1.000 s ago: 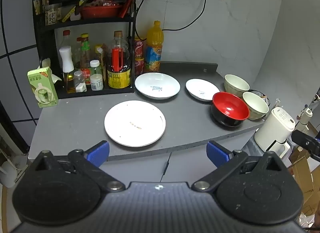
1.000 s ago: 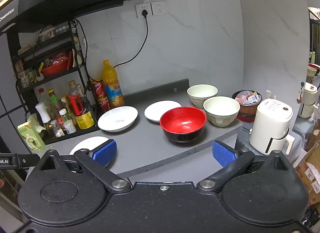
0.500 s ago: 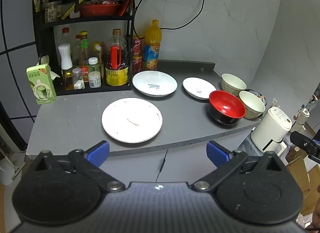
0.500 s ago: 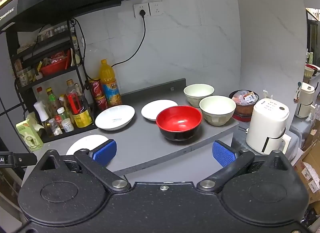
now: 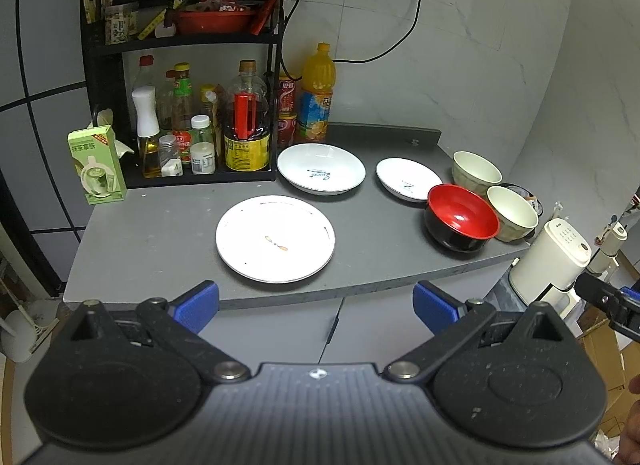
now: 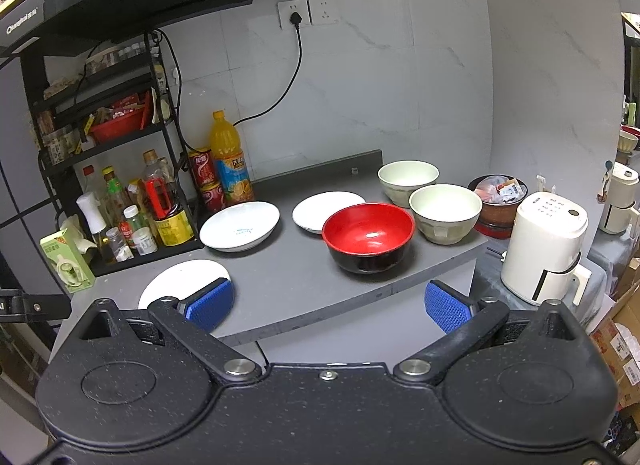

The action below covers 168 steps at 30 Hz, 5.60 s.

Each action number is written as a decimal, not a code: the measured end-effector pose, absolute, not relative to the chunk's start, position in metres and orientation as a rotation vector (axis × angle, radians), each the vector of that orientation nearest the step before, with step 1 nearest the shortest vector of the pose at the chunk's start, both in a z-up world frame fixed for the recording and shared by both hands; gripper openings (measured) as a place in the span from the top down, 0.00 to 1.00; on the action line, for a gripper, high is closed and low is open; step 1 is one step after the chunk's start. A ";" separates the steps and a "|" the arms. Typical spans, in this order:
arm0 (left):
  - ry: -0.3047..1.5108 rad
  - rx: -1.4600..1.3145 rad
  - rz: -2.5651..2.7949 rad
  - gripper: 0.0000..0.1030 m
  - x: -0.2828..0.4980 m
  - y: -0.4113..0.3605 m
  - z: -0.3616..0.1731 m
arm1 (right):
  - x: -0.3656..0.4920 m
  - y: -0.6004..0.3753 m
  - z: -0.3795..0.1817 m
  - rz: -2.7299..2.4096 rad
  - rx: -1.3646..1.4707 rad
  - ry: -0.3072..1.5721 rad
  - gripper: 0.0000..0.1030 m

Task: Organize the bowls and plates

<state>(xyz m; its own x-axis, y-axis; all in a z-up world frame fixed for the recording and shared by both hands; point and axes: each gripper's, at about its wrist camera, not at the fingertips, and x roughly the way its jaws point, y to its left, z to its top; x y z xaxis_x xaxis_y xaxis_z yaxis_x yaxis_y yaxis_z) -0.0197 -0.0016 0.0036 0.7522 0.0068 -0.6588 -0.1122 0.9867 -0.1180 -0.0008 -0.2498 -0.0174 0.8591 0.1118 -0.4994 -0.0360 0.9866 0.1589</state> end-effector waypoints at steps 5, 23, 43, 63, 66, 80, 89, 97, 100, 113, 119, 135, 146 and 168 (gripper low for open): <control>0.723 -0.143 0.064 0.01 -0.021 -0.005 0.002 | -0.003 -0.252 -0.021 0.077 0.161 0.532 0.00; 0.734 -0.176 0.051 0.01 -0.014 -0.016 -0.002 | 0.003 -0.263 -0.022 0.057 0.149 0.553 0.00; 0.747 -0.208 0.087 0.01 -0.009 -0.011 0.003 | 0.012 -0.265 -0.020 0.061 0.147 0.582 0.00; 0.761 -0.181 0.086 0.01 0.041 -0.006 0.003 | 0.054 -0.266 -0.026 0.019 0.192 0.593 0.00; 0.773 -0.175 0.086 0.01 0.055 -0.004 -0.002 | 0.065 -0.268 -0.030 0.007 0.202 0.597 0.00; 0.833 -0.145 0.006 0.01 0.146 -0.007 -0.030 | 0.118 -0.276 -0.049 -0.097 0.236 0.616 0.00; 0.867 -0.126 -0.058 0.01 0.201 -0.023 -0.042 | 0.146 -0.283 -0.054 -0.126 0.233 0.615 0.00; 0.893 -0.098 -0.103 0.01 0.240 -0.048 -0.047 | 0.171 -0.301 -0.057 -0.185 0.262 0.633 0.00; 0.905 -0.096 -0.113 0.03 0.253 -0.062 -0.049 | 0.179 -0.313 -0.057 -0.177 0.288 0.633 0.00; 0.890 -0.097 -0.071 0.03 0.312 -0.126 -0.046 | 0.245 -0.368 -0.072 -0.134 0.287 0.662 0.00; 0.895 -0.100 -0.063 0.04 0.338 -0.161 -0.048 | 0.271 -0.397 -0.082 -0.124 0.287 0.680 0.00; 0.981 -0.102 -0.111 0.27 0.387 -0.246 -0.077 | 0.320 -0.460 -0.124 -0.091 0.325 0.803 0.17; 1.031 -0.098 -0.193 0.46 0.422 -0.296 -0.100 | 0.345 -0.487 -0.155 -0.038 0.398 0.909 0.39; 1.233 -0.007 -0.224 0.82 0.489 -0.358 -0.188 | 0.384 -0.495 -0.208 0.057 0.449 1.029 0.72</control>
<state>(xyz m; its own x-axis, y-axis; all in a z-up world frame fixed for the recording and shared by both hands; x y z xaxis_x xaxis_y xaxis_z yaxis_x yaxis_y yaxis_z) 0.4893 -0.3584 -0.1875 0.3128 -0.1734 -0.9338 0.1657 0.9781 -0.1261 0.3836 -0.4947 -0.2076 0.5229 0.2534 -0.8139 0.1619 0.9079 0.3867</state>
